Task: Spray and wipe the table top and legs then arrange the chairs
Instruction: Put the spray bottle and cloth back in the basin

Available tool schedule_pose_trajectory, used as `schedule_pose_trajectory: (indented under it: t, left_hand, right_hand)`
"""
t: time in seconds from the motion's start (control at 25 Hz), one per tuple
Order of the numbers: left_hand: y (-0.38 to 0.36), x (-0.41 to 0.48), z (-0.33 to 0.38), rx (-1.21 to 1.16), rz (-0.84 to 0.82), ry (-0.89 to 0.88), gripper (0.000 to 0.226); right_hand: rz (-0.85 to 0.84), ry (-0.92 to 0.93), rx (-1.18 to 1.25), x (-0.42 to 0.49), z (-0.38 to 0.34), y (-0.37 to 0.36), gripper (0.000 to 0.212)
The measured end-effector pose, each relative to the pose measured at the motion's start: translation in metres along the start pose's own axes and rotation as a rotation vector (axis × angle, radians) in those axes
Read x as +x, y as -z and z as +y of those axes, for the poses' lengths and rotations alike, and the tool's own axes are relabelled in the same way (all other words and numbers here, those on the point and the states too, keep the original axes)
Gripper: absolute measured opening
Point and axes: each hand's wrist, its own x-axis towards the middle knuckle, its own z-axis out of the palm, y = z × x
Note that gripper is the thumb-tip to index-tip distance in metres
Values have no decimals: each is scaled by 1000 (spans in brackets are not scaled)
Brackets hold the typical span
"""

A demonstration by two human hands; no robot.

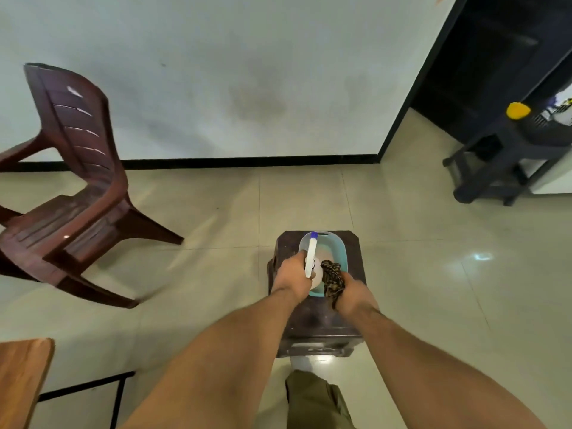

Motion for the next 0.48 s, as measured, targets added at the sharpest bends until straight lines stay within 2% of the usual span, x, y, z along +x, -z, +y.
schedule_pose_trajectory:
  t: [0.12,0.28,0.48]
  left_hand:
    - [-11,30,26,46,7,6,16]
    - [-31,86,31,74,21,77,20]
    - [-49,137,16,83,-19,143,23]
  right_hand:
    - [-40,-17,18,31,11,8,47]
    - [-105,-34,46,72,25,-3,62]
    - [-184,-1,0,110,35,-35,57]
